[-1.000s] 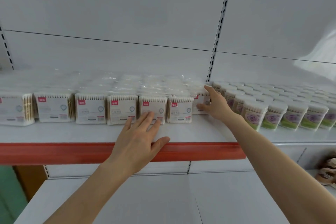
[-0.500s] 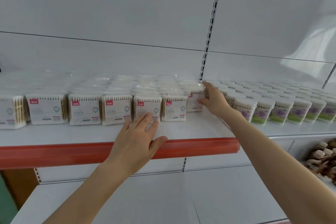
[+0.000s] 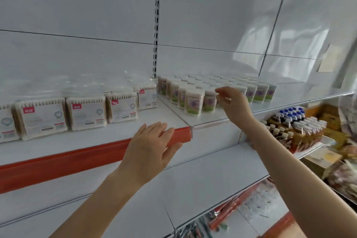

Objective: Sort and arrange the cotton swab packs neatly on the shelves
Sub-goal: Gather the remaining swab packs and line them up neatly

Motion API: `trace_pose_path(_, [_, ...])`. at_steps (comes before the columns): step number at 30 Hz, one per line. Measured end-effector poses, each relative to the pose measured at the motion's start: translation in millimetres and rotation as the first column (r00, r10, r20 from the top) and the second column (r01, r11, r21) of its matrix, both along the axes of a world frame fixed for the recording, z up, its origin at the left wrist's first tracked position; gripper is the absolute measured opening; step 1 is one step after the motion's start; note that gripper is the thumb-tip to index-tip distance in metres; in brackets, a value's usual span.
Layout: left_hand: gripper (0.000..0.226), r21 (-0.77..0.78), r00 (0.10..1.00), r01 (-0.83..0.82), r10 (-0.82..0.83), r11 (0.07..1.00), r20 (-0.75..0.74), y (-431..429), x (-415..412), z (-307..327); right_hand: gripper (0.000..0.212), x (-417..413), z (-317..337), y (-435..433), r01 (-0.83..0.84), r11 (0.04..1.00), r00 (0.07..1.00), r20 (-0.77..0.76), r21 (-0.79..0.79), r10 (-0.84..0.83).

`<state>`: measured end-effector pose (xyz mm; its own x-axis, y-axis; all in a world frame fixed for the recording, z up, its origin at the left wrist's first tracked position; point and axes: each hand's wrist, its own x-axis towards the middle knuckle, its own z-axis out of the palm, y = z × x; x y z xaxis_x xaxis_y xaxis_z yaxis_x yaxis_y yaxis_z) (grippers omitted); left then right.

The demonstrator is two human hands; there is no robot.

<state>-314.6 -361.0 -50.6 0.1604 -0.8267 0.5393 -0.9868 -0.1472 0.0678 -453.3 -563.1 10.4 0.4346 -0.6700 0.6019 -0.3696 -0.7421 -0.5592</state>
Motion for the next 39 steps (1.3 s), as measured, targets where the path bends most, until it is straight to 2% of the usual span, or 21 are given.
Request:
trace_pose_path(3, [0.049, -0.043, 0.998, 0.013, -0.016, 0.999, -0.058, -17, -6, 5, 0.021, -33, -12, -16, 0.032, 0.999, 0.999, 0.009, 0.025, -0.032])
trace_pose_path(7, [0.043, -0.158, 0.973, -0.065, 0.027, 0.985, -0.231, -47, -19, 12, 0.024, -55, -25, -42, 0.017, 0.999, 1.000, -0.001, 0.043, -0.017])
trace_pose_path(12, [0.061, -0.134, 0.926, -0.249, 0.196, 0.959, -0.322, -89, -38, 18, 0.022, -61, -38, -80, -0.092, 0.995, 0.996, -0.012, 0.033, 0.092])
trace_pose_path(16, [0.069, -0.105, 0.875, -0.385, 0.327, 0.917, -0.358, -120, -47, 18, 0.026, -64, -44, -115, -0.180, 0.983, 0.981, -0.081, -0.035, 0.177])
trace_pose_path(19, [0.081, -0.121, 0.844, -0.413, 0.329, 0.903, -0.424, -138, -53, 19, 0.028, -67, -45, -133, -0.237, 0.970, 0.965, -0.122, -0.049, 0.230])
trace_pose_path(22, [0.092, -0.165, 0.825, -0.425, 0.306, 0.890, -0.475, -153, -55, 23, 0.028, -61, -36, -145, -0.282, 0.948, 0.958, -0.103, -0.147, 0.269])
trace_pose_path(25, [0.093, -0.185, 0.803, -0.445, 0.299, 0.876, -0.515, -162, -56, 26, 0.031, -48, -20, -148, -0.317, 0.921, 0.948, -0.093, -0.227, 0.304])
trace_pose_path(32, [0.084, -0.209, 0.802, -0.464, 0.308, 0.861, -0.512, -172, -52, 22, 0.057, -29, -9, -167, -0.272, 0.911, 0.933, -0.318, -0.310, 0.170])
trace_pose_path(35, [0.084, -0.227, 0.809, -0.475, 0.320, 0.850, -0.494, -175, -48, 18, 0.054, -27, -11, -174, -0.278, 0.905, 0.917, -0.369, -0.322, 0.150])
trace_pose_path(39, [0.084, -0.218, 0.806, -0.504, 0.365, 0.836, -0.465, -179, -46, 16, 0.051, -27, -13, -177, -0.298, 0.897, 0.923, -0.337, -0.327, 0.184])
